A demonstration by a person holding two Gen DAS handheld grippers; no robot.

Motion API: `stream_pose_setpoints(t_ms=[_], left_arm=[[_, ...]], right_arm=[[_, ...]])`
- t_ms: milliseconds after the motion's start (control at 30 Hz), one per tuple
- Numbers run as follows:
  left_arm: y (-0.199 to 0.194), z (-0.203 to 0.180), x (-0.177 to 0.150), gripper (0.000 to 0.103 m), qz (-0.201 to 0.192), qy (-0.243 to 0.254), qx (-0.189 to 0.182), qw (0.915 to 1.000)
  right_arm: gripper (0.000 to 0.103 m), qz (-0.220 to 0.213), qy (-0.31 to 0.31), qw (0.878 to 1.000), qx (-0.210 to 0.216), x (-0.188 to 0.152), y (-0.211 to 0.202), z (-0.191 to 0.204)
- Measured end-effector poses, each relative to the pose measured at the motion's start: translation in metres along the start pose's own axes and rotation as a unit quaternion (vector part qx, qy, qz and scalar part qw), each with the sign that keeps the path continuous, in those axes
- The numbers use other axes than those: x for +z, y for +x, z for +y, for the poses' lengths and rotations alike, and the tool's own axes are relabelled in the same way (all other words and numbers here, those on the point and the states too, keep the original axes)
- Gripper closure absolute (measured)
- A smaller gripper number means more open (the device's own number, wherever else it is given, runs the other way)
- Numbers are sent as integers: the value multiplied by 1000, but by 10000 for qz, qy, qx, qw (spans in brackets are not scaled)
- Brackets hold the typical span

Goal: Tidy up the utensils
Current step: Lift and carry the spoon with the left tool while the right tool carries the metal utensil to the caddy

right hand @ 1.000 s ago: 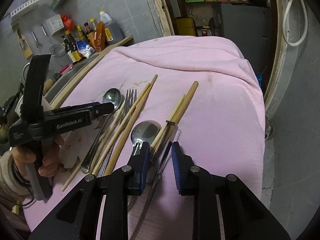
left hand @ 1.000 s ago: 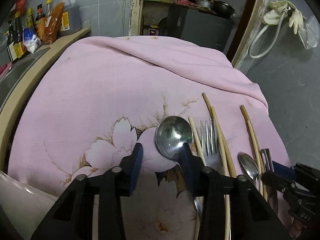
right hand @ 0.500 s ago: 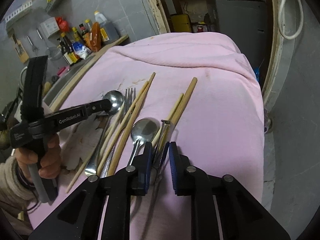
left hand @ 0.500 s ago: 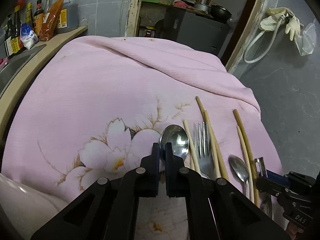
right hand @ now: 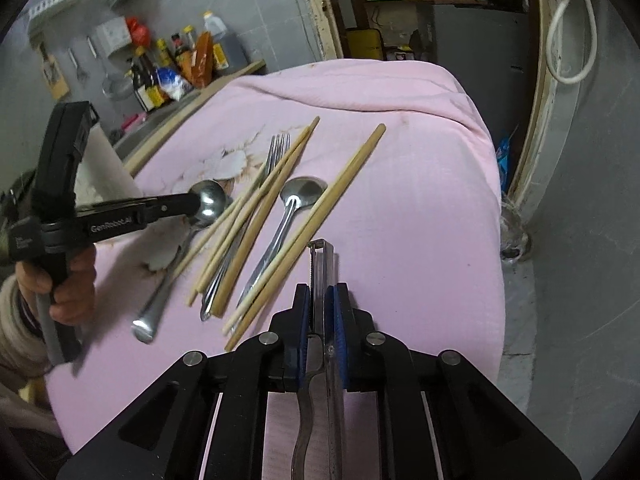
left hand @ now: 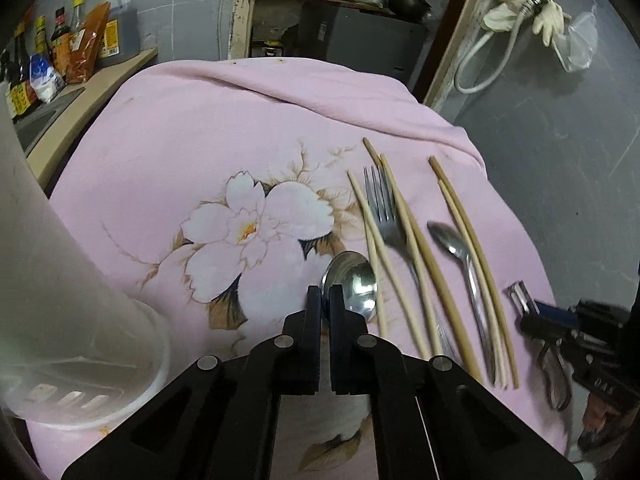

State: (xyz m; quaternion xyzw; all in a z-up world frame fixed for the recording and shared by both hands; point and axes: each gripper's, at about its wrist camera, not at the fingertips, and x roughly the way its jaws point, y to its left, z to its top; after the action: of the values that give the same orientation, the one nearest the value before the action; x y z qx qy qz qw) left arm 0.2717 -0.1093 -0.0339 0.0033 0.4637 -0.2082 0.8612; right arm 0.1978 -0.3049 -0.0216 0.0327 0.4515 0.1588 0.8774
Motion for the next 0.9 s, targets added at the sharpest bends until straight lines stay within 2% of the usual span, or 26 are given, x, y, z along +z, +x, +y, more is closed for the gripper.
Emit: stream_pose_setpoints(t_ms=[133,233,300,400,467,600,733,833,900], left_arm=[[6,-2,0,96,40,84,25,10000],[10,-3,3,93,59,175,-6,9998],[11,-2,4,93,66,128,-14,9999],[10,-3,4,94,45,166,43,9998],[8,-4,2,97,-12,181,92,9998],[-2,-4,-3,101,-107,76,-30,9999],[-25,-11,-15,103,-404,204,30,9990],[-53,-16,-27,103,-967,290,240,9946],[-76,-16,-36,103,-1425,303,393,9885]], right_arm=[[92,78,-330,9991,-246,3,6,9],[86,141,-562,9977,-358,6,11,14],[79,186,-668,9970,-353,6,13,17],[79,182,-907,9940,-576,2,15,25],[92,97,-1009,9913,-842,-3,15,29],[93,-79,-876,9927,-829,-8,8,26],[93,-563,-648,9950,-503,-19,-14,27],[93,-1167,-617,9907,-325,-27,-37,37],[93,-1686,-642,9835,-144,-30,-55,48]])
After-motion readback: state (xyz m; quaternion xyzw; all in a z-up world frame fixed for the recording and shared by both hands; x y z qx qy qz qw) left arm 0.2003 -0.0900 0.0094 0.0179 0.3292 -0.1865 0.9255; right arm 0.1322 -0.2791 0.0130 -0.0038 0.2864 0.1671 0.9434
